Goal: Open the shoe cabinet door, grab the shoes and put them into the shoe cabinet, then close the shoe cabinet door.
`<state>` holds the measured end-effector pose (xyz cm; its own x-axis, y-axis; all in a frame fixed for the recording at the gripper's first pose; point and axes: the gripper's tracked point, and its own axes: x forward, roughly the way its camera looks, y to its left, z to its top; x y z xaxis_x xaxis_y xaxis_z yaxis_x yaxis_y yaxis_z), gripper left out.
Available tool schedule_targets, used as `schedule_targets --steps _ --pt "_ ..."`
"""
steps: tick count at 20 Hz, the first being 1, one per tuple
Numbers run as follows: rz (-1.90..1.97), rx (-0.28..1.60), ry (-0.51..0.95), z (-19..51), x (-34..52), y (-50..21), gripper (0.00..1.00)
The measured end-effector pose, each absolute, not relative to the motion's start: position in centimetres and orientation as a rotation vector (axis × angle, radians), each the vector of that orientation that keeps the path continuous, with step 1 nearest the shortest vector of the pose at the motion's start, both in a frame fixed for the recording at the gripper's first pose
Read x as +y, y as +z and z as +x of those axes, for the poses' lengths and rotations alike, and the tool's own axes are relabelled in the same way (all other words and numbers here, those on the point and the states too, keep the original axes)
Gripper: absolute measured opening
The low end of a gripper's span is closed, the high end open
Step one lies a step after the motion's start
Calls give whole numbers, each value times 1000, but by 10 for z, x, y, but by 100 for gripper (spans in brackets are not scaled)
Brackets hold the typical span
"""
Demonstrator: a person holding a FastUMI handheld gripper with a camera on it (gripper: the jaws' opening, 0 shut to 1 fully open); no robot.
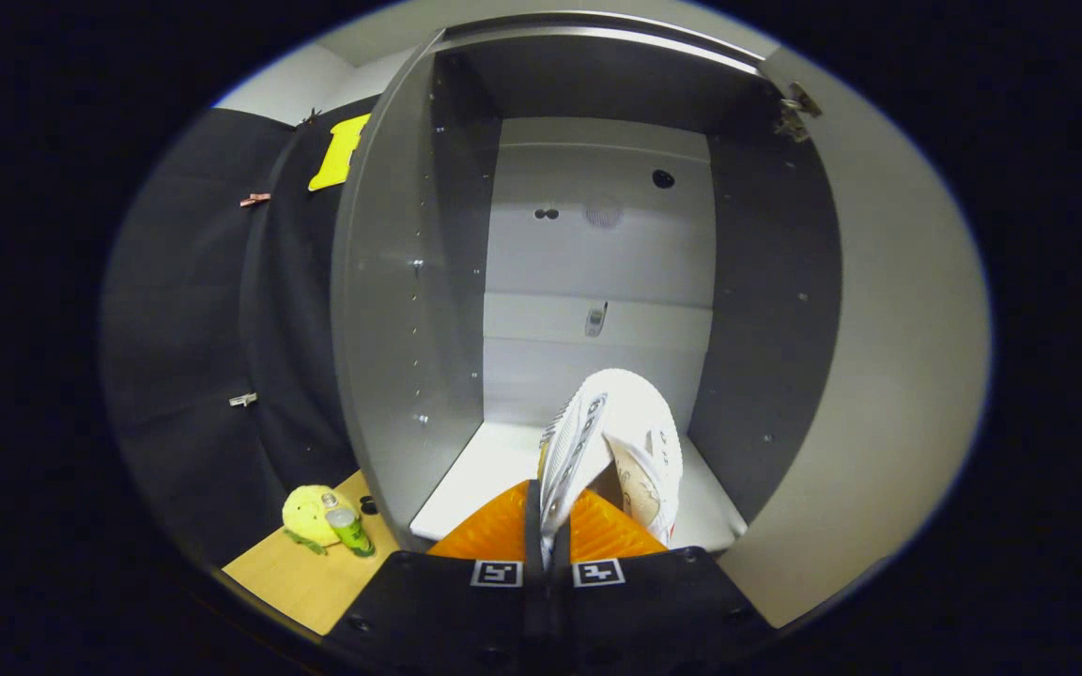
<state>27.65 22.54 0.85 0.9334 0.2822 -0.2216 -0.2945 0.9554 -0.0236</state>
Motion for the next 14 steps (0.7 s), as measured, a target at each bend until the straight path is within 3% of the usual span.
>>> schedule_targets --steps 4,9,14 --pt "-83 196 287 343 246 11 5" --pt "-125 279 243 415 255 -34 5" --pt "-211 414 234 437 249 -97 5"
